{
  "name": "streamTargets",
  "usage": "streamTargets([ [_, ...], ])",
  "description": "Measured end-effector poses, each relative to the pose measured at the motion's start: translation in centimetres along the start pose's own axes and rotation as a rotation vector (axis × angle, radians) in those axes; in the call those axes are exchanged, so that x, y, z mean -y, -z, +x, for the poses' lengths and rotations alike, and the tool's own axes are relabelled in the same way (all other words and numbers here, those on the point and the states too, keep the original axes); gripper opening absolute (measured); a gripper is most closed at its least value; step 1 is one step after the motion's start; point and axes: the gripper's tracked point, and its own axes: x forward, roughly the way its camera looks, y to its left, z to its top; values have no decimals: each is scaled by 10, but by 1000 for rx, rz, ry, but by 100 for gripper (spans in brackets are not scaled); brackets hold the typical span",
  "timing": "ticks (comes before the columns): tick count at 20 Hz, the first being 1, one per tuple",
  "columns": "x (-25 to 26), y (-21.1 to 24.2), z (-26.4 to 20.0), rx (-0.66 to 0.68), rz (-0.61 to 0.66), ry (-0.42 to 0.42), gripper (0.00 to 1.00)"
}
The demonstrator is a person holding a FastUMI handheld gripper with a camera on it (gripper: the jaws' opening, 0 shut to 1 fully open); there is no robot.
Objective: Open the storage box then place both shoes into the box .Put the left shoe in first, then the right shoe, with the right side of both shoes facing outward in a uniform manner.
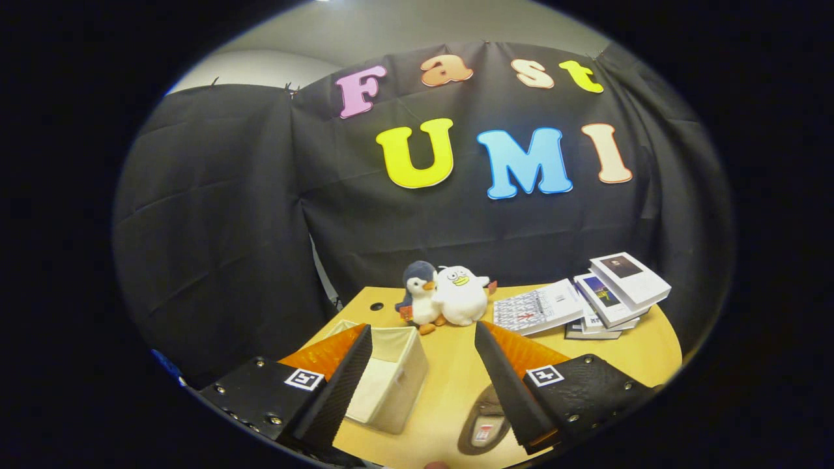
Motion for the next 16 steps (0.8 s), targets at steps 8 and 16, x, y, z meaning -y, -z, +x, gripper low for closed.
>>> streamTargets([
  [8, 67, 60, 4, -53, -5, 90, 98],
  [16, 100, 151, 22, -192, -40, 124, 98],
])
